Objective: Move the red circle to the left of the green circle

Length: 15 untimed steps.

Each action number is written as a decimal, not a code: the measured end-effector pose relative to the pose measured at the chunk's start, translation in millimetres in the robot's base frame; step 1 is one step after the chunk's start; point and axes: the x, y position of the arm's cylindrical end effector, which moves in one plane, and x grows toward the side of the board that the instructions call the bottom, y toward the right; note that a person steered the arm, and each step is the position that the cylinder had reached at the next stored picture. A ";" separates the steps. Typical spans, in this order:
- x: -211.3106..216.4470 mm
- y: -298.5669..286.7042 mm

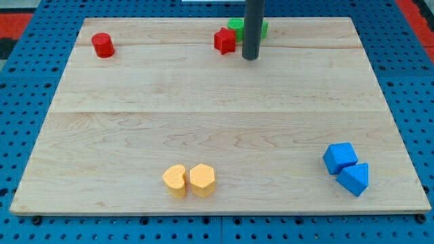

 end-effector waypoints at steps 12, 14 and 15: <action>-138.1 -165.2; -137.0 -49.4; -137.9 -51.3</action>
